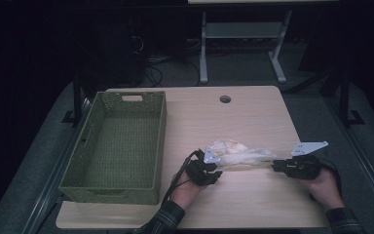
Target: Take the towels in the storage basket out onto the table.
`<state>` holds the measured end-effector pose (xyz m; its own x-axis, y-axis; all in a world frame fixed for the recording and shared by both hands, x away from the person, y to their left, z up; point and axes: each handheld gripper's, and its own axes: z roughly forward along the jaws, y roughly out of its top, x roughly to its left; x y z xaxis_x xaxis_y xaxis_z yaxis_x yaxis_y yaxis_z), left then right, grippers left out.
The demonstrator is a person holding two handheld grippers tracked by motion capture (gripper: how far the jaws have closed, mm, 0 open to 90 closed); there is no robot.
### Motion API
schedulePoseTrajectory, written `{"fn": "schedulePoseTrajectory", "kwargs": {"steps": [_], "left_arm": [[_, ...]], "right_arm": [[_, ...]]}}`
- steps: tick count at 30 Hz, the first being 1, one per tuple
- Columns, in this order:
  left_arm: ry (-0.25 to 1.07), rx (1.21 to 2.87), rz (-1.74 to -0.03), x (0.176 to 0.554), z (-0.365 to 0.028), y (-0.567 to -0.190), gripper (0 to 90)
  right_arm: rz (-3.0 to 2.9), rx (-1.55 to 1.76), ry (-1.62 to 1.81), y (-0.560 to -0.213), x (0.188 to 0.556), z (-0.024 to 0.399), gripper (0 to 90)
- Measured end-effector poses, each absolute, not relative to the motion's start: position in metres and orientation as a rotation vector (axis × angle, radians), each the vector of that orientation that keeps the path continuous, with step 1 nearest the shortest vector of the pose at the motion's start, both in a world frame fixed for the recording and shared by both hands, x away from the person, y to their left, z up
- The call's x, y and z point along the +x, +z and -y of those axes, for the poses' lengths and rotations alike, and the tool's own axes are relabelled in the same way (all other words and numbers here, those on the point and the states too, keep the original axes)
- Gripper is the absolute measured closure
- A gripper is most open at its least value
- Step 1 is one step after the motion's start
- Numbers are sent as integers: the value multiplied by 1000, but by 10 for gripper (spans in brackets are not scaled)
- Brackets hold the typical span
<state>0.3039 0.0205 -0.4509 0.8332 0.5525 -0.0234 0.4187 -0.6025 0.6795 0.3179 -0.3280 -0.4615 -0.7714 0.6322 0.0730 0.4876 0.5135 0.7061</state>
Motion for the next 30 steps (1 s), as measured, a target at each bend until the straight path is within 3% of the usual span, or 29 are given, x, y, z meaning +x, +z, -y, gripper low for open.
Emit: {"fn": "schedulePoseTrajectory", "kwargs": {"steps": [3, 7, 13, 18, 30], "left_arm": [[229, 2320, -715, 307, -20, -458, 687], [245, 2350, -714, 306, -18, -462, 696], [288, 2387, -703, 309, -17, -460, 865], [231, 2335, -717, 308, -21, -453, 877], [254, 2257, -755, 289, -43, -426, 881]], "right_arm": [[-2585, 979, 1073, -468, 323, 327, 713], [-2583, 975, 1043, -469, 323, 325, 741], [-2564, 988, 1023, -469, 324, 326, 864], [-2576, 974, 1055, -465, 323, 331, 873], [-2501, 983, 1169, -447, 302, 363, 877]]}}
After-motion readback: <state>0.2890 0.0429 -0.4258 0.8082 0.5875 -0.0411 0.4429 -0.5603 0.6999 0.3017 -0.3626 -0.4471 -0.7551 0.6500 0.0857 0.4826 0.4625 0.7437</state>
